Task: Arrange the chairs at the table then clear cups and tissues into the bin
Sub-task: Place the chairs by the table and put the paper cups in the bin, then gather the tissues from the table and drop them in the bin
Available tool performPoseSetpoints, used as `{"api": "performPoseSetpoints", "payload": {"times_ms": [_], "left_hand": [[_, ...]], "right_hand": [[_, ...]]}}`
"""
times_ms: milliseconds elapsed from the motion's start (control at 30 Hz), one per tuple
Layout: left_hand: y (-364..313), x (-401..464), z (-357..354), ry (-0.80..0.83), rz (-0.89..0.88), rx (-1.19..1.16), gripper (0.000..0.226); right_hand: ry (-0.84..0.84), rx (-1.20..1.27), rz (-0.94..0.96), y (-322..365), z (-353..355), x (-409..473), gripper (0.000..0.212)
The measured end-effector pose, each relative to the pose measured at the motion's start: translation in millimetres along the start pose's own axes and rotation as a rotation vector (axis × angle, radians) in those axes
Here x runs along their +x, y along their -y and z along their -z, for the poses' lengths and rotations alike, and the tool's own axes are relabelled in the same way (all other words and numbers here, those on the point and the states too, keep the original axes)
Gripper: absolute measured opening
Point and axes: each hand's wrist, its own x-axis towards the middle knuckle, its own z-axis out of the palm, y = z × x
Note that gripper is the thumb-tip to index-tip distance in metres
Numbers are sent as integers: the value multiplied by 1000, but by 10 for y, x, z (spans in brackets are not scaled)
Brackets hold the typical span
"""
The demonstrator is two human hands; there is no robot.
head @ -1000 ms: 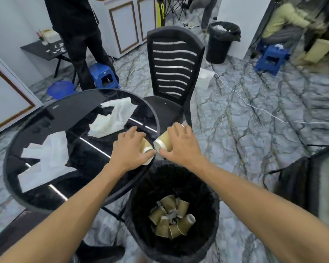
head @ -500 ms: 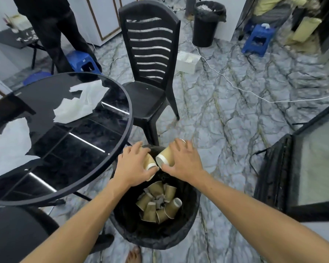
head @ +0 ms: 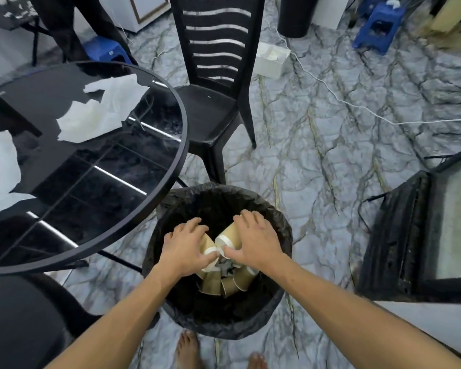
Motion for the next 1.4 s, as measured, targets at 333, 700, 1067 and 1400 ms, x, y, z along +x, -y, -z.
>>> {"api": "performPoseSetpoints", "payload": {"times_ms": [333,700,1067,1400], "left_hand": [[241,-65,-74,-35,9,-49,74],[217,-15,231,-122,-11,-86,69],[-28,-286,597,-166,-49,-71,68],[-147,-629,1461,-300,-98,-77,68]], "right_hand": [[-36,-3,34,150,-179,67,79],[-58,13,24,215,86,144,76],[-87,16,17,224,601,-35,73],[-193,14,113,441,1548,-84,67]]}}
